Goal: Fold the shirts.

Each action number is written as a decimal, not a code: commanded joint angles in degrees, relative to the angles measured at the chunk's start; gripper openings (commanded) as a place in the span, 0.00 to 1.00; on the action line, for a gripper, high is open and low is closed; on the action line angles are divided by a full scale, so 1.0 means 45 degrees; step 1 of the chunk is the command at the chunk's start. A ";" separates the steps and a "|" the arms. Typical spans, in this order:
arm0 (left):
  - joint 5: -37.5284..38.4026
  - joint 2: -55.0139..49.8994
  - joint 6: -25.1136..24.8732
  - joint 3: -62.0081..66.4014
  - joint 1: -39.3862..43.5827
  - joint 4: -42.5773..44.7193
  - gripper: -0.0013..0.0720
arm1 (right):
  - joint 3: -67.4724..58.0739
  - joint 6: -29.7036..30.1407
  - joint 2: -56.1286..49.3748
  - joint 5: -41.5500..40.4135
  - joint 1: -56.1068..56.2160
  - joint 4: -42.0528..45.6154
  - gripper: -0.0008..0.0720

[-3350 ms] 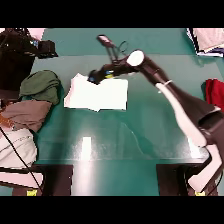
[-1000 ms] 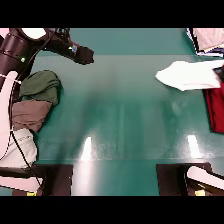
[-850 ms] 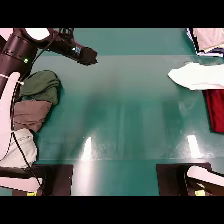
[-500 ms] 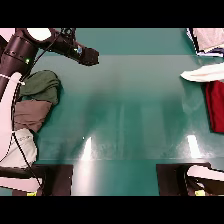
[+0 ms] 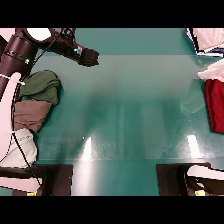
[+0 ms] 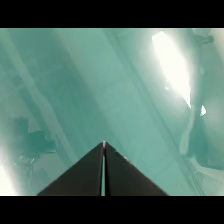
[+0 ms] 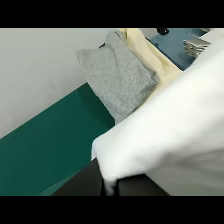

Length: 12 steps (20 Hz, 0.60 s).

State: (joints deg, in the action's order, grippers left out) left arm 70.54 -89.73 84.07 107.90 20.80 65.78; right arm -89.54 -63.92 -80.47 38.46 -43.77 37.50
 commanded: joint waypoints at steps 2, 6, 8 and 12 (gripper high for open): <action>0.0243 -0.0005 -0.0010 0.0000 0.0010 0.0010 0.05 | -0.0155 0.0078 0.0321 0.0903 -0.0010 0.1846 0.03; 0.0228 -0.0005 -0.0024 0.0000 0.0010 0.0015 0.05 | -0.0155 -0.0544 0.1083 0.2098 -0.0010 0.4439 0.03; 0.0233 -0.0005 -0.0087 0.0000 0.0010 0.0015 0.05 | -0.0155 -0.1588 0.1472 0.2900 -0.0010 0.6057 0.03; 0.0228 -0.0005 -0.0126 0.0000 0.0010 0.0039 0.05 | -0.0155 -0.2773 0.1753 0.5571 -0.0010 0.8752 0.03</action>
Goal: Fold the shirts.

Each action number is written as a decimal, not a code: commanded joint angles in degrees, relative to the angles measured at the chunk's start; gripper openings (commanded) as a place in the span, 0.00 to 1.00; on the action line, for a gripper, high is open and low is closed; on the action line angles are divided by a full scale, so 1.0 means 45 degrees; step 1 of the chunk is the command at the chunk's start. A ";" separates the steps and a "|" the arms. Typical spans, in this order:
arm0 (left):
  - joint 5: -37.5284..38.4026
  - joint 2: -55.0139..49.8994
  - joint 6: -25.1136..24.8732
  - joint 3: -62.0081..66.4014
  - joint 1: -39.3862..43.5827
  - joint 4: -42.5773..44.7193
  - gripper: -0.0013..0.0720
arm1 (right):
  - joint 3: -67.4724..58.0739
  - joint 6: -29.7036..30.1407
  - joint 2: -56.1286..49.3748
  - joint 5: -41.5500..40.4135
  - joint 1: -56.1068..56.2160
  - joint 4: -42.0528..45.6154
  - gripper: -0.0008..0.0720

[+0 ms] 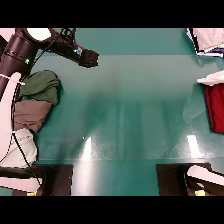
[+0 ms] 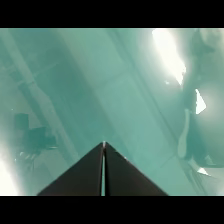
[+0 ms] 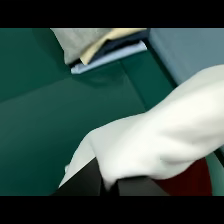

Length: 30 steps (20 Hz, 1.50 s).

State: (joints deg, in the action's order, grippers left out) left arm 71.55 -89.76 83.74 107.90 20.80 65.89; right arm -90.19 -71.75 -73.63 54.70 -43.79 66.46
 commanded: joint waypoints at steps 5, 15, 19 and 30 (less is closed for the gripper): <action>0.0015 0.0000 -0.0379 0.0000 0.0010 0.0029 0.05 | -0.0010 -0.3361 0.0228 0.5338 -0.0005 0.5105 0.04; 0.0005 0.0000 -0.0520 0.0000 0.0010 0.0024 0.05 | -0.0010 -0.4488 0.0228 0.7703 0.0131 0.6280 0.69; 0.0146 0.0000 -0.0495 0.0005 0.0010 -0.0034 0.05 | -0.0010 -0.4473 0.0228 0.7941 0.1059 0.2730 0.66; 0.0199 0.0000 -0.0491 0.0005 0.0010 -0.0078 0.05 | -0.0010 -0.3594 0.0228 0.7276 0.6557 0.1171 0.03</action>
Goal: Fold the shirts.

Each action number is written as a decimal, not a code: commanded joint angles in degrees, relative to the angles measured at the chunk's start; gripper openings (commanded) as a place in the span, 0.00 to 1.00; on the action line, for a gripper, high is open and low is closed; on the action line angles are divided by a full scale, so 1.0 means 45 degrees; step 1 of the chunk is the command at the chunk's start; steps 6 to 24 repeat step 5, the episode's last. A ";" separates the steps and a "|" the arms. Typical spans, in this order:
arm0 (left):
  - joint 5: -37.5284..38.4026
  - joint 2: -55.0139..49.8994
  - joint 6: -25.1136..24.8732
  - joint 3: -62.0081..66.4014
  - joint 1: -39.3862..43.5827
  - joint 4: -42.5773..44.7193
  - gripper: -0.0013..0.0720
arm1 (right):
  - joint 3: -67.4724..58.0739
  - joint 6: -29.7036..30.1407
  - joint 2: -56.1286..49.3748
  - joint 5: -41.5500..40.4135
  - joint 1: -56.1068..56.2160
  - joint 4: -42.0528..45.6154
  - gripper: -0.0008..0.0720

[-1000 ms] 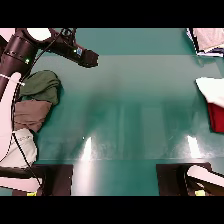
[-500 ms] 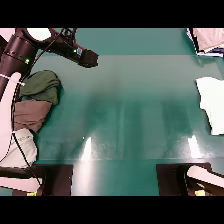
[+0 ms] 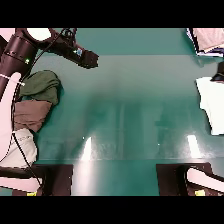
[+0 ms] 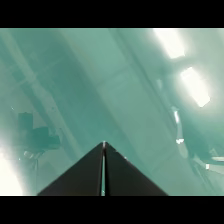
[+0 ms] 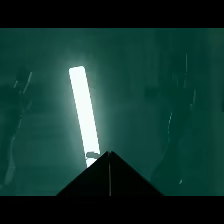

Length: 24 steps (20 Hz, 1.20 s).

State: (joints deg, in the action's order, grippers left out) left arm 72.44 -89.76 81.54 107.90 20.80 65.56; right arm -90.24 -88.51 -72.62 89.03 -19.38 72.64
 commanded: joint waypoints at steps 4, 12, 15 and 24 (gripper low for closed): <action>0.0000 0.0000 0.0000 0.0005 0.0010 -0.0005 0.05 | 0.0000 0.0131 0.0005 -0.0505 0.1554 -0.0204 0.03; 0.0000 0.0000 0.0000 0.0005 0.0010 -0.0005 0.05 | 0.0000 0.0131 0.0005 -0.0500 0.1545 -0.0199 0.03; 0.0000 0.0000 0.0000 0.0005 0.0010 -0.0005 0.05 | 0.0000 0.0131 0.0005 -0.0500 0.1545 -0.0199 0.03; 0.0000 0.0000 0.0000 0.0005 0.0010 -0.0005 0.05 | 0.0000 0.0131 0.0005 -0.0500 0.1545 -0.0199 0.03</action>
